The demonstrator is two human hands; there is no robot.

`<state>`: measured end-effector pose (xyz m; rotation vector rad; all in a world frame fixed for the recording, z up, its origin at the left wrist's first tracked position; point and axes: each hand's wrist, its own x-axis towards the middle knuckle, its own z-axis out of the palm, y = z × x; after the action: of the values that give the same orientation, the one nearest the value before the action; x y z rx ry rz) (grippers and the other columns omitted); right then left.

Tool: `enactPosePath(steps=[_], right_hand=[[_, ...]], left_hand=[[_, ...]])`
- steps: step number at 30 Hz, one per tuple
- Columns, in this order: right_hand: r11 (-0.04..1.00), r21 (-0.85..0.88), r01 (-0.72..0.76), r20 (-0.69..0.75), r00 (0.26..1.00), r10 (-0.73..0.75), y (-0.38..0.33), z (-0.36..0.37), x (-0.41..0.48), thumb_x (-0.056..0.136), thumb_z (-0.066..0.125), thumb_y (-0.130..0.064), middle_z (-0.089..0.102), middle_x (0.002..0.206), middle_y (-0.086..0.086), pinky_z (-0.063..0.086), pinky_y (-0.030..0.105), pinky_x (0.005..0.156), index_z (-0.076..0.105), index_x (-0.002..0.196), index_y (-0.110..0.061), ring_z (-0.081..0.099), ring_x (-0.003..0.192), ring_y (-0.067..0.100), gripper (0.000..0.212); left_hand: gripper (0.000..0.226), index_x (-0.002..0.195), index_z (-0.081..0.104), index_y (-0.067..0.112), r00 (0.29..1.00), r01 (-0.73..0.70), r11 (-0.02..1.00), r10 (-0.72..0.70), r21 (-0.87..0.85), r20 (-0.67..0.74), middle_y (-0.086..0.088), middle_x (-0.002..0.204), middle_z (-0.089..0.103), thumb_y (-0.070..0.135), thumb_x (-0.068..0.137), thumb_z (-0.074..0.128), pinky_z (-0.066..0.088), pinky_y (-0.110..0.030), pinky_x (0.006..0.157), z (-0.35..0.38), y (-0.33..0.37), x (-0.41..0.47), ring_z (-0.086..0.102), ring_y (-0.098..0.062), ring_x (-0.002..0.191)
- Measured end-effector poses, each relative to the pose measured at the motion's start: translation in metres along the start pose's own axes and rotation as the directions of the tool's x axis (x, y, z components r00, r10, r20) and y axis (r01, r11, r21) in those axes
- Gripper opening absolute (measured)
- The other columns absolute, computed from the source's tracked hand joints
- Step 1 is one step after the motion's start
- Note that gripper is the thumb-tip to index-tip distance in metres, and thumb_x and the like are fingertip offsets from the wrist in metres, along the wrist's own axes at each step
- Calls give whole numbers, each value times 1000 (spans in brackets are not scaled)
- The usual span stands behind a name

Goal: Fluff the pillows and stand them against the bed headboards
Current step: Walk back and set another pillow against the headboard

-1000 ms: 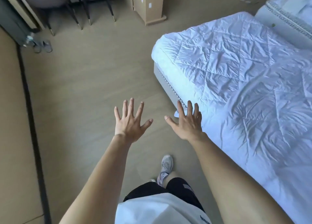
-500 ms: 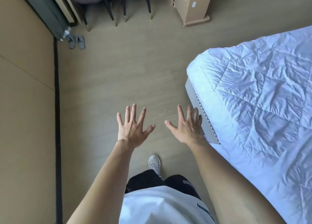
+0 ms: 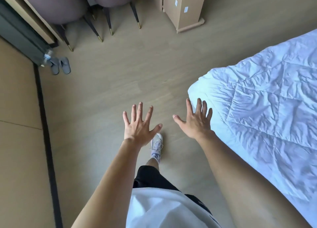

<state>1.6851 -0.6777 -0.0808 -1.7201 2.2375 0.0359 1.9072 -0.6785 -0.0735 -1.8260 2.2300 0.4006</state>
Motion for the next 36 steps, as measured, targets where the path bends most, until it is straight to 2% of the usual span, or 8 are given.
enactPosePath(steps=[4,13,17,22,27,36], right_hand=[[994,19,-106,-23,994,106,-21,-19,81,84,39,-76,11,162,19,7,60,118,15,156,-25,6,149,37,91],[979,77,-186,-38,981,189,-38,-85,252,80,27,-85,7,163,17,3,60,119,9,157,-28,0,150,35,98],[970,69,-234,0,972,235,-22,-102,328,81,25,-85,3,164,16,0,59,119,6,158,-27,-4,151,34,98],[953,77,-292,-1,956,293,9,-116,432,83,27,-84,7,164,17,4,60,119,9,158,-25,0,150,35,97],[934,72,-349,104,934,341,41,-140,520,88,31,-77,2,164,18,4,60,119,1,158,-24,-1,150,37,93],[899,127,-420,173,901,397,97,-191,660,90,36,-70,4,161,18,14,56,119,0,157,-23,5,148,38,89]], left_hand=[[86,158,-7,35,1000,-25,1000,25,-7,-4,-9,167,-14,81,88,12,-4,-64,118,-42,-9,94,-14,-32,153],[87,158,-8,34,988,-154,988,154,19,3,-6,167,-16,82,87,10,-5,-65,118,-132,7,292,-16,-32,152],[87,157,-10,36,977,-210,977,208,43,50,-5,166,-18,82,87,11,-8,-65,118,-148,28,373,-18,-32,152],[85,157,-11,38,964,-256,965,251,56,83,-4,166,-18,82,88,12,-7,-65,118,-166,66,484,-17,-32,152],[83,157,-10,38,944,-302,950,287,80,160,-4,167,-13,80,89,12,-9,-65,117,-196,111,582,-12,-32,153],[79,158,-4,39,888,-410,907,374,96,267,0,168,-11,78,91,13,-4,-60,121,-255,197,751,-11,-30,154]])
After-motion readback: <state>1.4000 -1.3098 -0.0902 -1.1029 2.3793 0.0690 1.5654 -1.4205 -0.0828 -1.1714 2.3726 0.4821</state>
